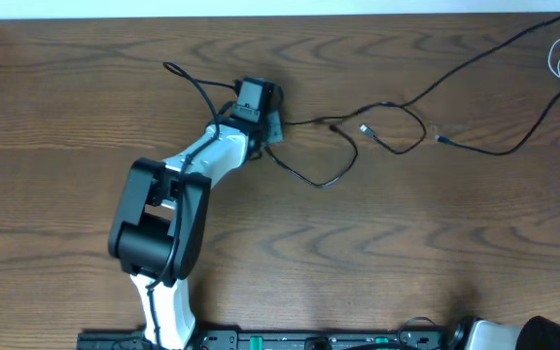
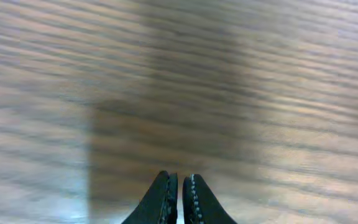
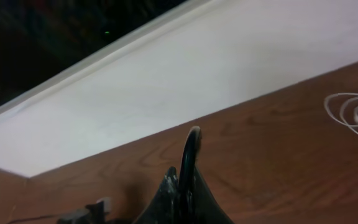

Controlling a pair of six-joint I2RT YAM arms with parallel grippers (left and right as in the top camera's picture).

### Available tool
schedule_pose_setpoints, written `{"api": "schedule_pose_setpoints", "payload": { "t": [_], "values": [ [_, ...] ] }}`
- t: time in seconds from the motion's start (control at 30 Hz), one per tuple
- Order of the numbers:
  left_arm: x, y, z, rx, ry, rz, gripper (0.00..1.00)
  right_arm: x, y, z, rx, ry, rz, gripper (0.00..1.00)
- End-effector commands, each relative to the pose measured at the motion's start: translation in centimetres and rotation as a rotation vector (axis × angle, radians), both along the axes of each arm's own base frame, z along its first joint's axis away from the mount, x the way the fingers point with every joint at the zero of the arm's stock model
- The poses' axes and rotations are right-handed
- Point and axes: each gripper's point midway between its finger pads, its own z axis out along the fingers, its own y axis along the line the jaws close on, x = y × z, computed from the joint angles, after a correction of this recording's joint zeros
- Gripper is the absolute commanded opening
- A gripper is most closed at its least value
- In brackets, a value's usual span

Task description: Untangle cables

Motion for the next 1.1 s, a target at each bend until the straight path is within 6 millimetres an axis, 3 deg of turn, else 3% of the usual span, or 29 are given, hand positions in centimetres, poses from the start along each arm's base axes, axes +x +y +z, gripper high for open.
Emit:
{"api": "schedule_pose_setpoints", "payload": {
  "t": [0.0, 0.2, 0.3, 0.4, 0.43, 0.47, 0.6, 0.7, 0.83, 0.97, 1.07],
  "values": [
    [0.7, 3.4, 6.3, 0.039, -0.104, -0.003, 0.08, 1.1, -3.4, -1.4, -0.020, 0.041, -0.080, 0.01],
    [-0.3, 8.8, 12.4, 0.060, -0.169, 0.066, 0.07, 2.3, -9.9, -4.8, -0.005, 0.127, -0.211, 0.01],
    [-0.7, 11.8, 14.5, 0.086, -0.201, 0.099, 0.08, 2.4, -14.4, -6.9, 0.008, 0.176, -0.307, 0.01],
    [-1.2, 15.0, 15.7, 0.095, -0.214, 0.166, 0.08, 1.9, -19.4, -9.2, 0.024, 0.228, -0.420, 0.01],
    [-1.4, 16.9, 16.0, 0.099, -0.214, 0.209, 0.08, 1.0, -23.0, -11.1, 0.021, 0.281, -0.531, 0.01],
    [-1.5, 17.9, 15.9, 0.102, -0.210, 0.231, 0.08, 0.5, -24.8, -12.4, 0.023, 0.315, -0.582, 0.01],
    [-2.0, 20.3, 15.6, 0.108, -0.189, 0.283, 0.08, 0.4, -27.7, -16.2, 0.088, 0.384, -0.600, 0.01],
    [-2.1, 20.5, 15.6, 0.109, -0.189, 0.289, 0.07, 1.6, -27.5, -17.7, 0.118, 0.385, -0.514, 0.01],
    [-2.0, 19.6, 15.6, 0.101, -0.188, 0.267, 0.07, 2.6, -27.4, -17.9, 0.103, 0.374, -0.490, 0.01],
    [-1.9, 17.5, 15.5, 0.093, -0.183, 0.218, 0.07, 3.6, -27.7, -17.0, 0.070, 0.329, -0.483, 0.01],
    [-1.9, 14.4, 15.4, 0.044, -0.180, 0.134, 0.07, 4.1, -29.0, -15.9, 0.023, 0.280, -0.522, 0.01]
  ]
}}
